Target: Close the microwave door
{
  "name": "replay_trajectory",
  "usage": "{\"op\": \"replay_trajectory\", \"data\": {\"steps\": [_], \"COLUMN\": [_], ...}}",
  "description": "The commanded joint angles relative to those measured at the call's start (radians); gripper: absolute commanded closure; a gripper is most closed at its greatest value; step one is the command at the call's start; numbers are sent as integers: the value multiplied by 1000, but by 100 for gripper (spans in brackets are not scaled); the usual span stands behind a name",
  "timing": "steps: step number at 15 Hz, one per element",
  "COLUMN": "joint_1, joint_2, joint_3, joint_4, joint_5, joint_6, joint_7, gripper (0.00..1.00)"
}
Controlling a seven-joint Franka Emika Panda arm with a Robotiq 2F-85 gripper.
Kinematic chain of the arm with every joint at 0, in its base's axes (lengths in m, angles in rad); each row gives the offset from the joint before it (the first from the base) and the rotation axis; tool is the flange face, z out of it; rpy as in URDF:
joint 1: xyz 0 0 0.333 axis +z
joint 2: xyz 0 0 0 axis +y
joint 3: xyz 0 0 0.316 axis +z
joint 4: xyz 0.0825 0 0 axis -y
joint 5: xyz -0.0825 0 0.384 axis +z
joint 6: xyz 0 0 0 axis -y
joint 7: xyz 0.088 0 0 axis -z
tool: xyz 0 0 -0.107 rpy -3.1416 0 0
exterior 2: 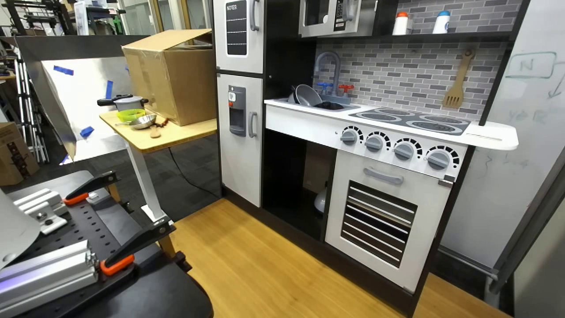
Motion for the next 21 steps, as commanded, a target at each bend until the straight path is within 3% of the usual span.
{"op": "replay_trajectory", "data": {"steps": [1,4,9,10,12,21], "joint_1": [0,0,0,0,6,79], "joint_2": [0,0,0,0,-8,-70], "joint_3": [0,0,0,0,-2,-75], "joint_4": [0,-1,-1,-1,-15,-162], "joint_5": [0,0,0,0,3,20], "joint_6": [0,0,0,0,4,28], "joint_7": [0,0,0,0,0,-19], "gripper": [40,21,21,5,0,0]}}
